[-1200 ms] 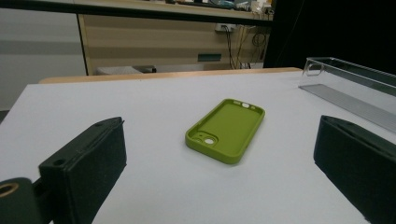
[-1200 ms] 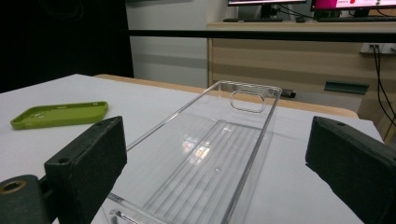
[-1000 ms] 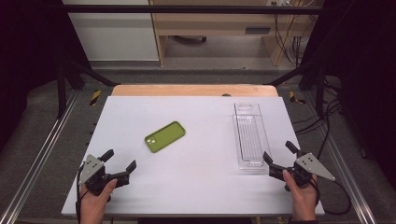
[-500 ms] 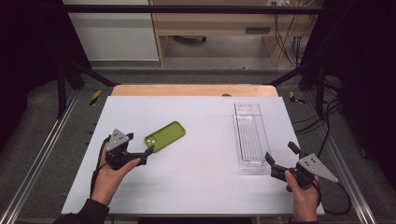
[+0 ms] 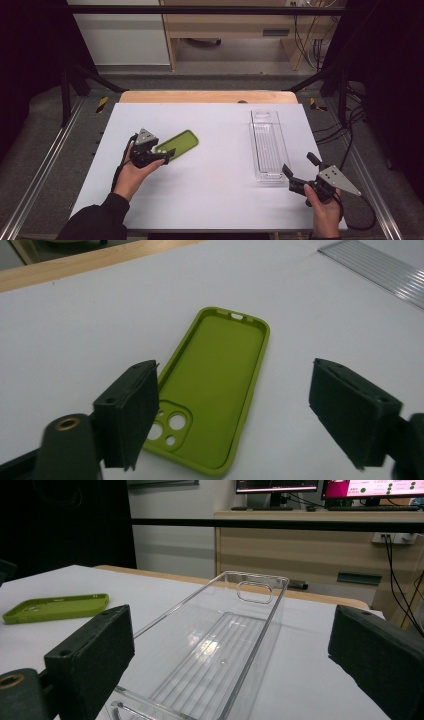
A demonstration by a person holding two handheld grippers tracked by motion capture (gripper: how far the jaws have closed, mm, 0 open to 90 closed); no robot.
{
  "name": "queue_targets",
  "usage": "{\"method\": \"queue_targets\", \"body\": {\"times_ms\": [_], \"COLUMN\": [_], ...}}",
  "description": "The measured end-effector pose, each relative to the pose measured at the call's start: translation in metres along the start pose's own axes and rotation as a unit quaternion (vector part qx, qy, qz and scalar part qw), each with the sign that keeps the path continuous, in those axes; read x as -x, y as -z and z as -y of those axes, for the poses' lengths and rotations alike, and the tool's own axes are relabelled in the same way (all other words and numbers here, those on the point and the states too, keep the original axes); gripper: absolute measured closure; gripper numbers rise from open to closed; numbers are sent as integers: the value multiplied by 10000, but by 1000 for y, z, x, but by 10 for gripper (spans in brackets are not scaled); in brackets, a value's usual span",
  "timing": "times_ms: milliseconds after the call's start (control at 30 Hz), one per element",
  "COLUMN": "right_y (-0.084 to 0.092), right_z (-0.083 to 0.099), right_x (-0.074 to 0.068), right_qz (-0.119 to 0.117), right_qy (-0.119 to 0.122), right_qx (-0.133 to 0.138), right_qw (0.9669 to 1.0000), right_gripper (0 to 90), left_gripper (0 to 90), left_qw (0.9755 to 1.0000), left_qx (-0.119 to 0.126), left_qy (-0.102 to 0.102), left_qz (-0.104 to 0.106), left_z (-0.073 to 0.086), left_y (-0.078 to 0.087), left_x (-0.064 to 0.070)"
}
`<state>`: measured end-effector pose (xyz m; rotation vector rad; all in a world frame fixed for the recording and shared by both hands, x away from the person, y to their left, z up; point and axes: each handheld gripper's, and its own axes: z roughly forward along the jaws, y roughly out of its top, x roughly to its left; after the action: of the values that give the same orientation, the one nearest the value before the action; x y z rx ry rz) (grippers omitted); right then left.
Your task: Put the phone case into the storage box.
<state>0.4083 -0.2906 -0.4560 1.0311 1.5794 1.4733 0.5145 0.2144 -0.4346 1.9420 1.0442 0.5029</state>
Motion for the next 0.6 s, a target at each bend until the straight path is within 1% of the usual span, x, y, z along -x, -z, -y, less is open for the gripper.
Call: {"method": "queue_targets", "body": {"times_ms": [67,100,133,200,233,267,300,333,367,400,433,467,500,567,600], "right_y": [0,0,0,1,1,0,0,0,0,1,1,2,2,2,1], "right_z": [0,0,0,-1,-1,0,0,0,0,-1,-1,-1,-1,-1,0], "right_x": [0,0,-1,-1,-1,-1,-1,-1,-1,-2,-2,-2,-2,-2,-1], "right_qz": [-9,-9,-28,-42,-42,-50,-50,-49,-49,-48,-48,-41,-41,-46,-48], "right_qy": [7,7,-31,-7,-7,2,2,12,12,-7,-7,21,21,25,-2], "right_qx": [3,3,28,26,26,17,17,14,14,21,21,40,40,34,16], "right_qw": [10000,10000,10000,10000,10000,10000,10000,10000,10000,10000,10000,10000,10000,10000,10000], "right_gripper": [49,49,48,47,47,47,47,47,47,48,48,50,50,50,50], "left_gripper": [366,366,466,570,570,673,673,770,821,854,854,896,898,899,900], "left_qw": [10000,10000,9999,9999,9999,9999,9998,9995,9995,9994,9992,9987,9987,9981,9972], "left_qx": [11,5,-9,0,-26,-72,-127,-247,-247,-292,-343,-474,-474,-573,-698], "left_qy": [12,25,133,154,155,144,149,179,179,186,175,121,121,149,159], "left_qz": [15,-1,4,9,-23,-44,-50,-23,-23,-28,-49,-120,-120,-165,-199], "left_z": [0,-1,-1,0,0,0,1,1,1,2,2,3,3,3,5], "left_y": [-1,-2,-4,-5,-6,-7,-8,-10,-10,-11,-12,-14,-14,-15,-18], "left_x": [0,-1,-2,-2,-2,-2,-1,0,0,1,2,4,4,4,5]}}
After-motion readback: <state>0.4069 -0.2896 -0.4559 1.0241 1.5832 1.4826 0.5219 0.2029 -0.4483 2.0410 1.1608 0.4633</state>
